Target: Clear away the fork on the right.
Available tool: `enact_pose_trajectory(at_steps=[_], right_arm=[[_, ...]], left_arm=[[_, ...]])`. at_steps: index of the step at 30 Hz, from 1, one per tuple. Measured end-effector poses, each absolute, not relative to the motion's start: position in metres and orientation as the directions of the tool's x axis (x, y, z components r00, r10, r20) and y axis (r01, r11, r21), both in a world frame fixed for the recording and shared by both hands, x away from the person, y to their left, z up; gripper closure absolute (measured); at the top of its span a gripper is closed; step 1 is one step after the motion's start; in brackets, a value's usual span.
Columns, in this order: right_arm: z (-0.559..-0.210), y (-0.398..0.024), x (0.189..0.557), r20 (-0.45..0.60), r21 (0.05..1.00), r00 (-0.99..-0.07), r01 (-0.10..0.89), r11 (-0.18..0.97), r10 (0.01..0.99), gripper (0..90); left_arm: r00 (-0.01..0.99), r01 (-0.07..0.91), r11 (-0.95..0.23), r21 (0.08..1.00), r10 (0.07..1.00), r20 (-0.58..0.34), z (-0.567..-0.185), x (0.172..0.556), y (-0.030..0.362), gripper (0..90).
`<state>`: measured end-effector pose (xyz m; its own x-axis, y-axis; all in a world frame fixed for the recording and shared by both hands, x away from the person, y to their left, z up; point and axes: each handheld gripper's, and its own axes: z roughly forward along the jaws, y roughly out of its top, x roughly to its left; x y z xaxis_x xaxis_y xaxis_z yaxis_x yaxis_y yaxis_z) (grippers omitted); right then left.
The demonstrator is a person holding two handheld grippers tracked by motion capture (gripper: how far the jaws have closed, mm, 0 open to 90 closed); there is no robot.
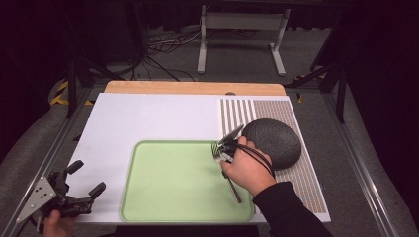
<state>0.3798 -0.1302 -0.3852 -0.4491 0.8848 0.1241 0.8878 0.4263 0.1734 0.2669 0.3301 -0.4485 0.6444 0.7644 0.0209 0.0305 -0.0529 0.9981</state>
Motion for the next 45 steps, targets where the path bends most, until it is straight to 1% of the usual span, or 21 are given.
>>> enact_pose_trajectory(at_steps=[17,24,30,32,36,39,40,41,42,43,44,45], right_arm=[[-0.403,-0.133,0.385,0.125,0.116,-0.402,0.914,0.389,0.907,83.8],[-0.406,-0.136,0.387,0.124,0.104,-0.378,0.925,0.367,0.918,83.6],[-0.409,-0.135,0.386,0.105,0.102,-0.376,0.925,0.366,0.921,83.6],[-0.408,-0.135,0.387,0.106,0.106,-0.377,0.924,0.367,0.92,82.4],[-0.403,-0.133,0.386,0.089,0.141,-0.404,0.91,0.39,0.911,77.7],[-0.401,-0.132,0.385,0.095,0.175,-0.433,0.894,0.413,0.896,69.8],[-0.4,-0.131,0.385,0.097,0.188,-0.442,0.888,0.42,0.892,65.5],[-0.4,-0.13,0.385,0.096,0.213,-0.456,0.878,0.429,0.885,58.4],[-0.4,-0.129,0.385,0.098,0.241,-0.462,0.87,0.429,0.881,47.5],[-0.4,-0.129,0.385,0.098,0.241,-0.462,0.87,0.429,0.881,47.5],[-0.4,-0.128,0.385,0.111,0.294,-0.478,0.853,0.431,0.871,38.2],[-0.4,-0.127,0.385,0.129,0.339,-0.5,0.834,0.436,0.856,31.7]], left_arm=[[0.647,0.033,-0.054,0.998,0.762,0.02,-0.448,0.267,0.33,0.3],[0.647,0.033,-0.055,0.998,0.763,0.02,-0.448,0.267,0.33,0.3],[0.649,0.032,-0.059,0.998,0.761,0.024,-0.448,0.267,0.329,0.3],[0.648,0.033,-0.057,0.998,0.761,0.022,-0.448,0.267,0.329,0.3],[0.648,0.032,-0.057,0.998,0.762,0.022,-0.448,0.267,0.33,0.3],[0.649,0.032,-0.058,0.998,0.761,0.023,-0.448,0.267,0.33,0.3],[0.648,0.033,-0.057,0.998,0.761,0.022,-0.448,0.267,0.33,0.3],[0.648,0.032,-0.057,0.998,0.761,0.023,-0.448,0.267,0.33,0.3],[0.648,0.031,-0.057,0.998,0.762,0.024,-0.448,0.267,0.33,0.4],[0.648,0.031,-0.057,0.998,0.762,0.024,-0.448,0.267,0.33,0.4],[0.647,0.032,-0.057,0.998,0.762,0.022,-0.448,0.267,0.33,0.4],[0.648,0.033,-0.056,0.998,0.762,0.021,-0.448,0.267,0.33,0.3]])
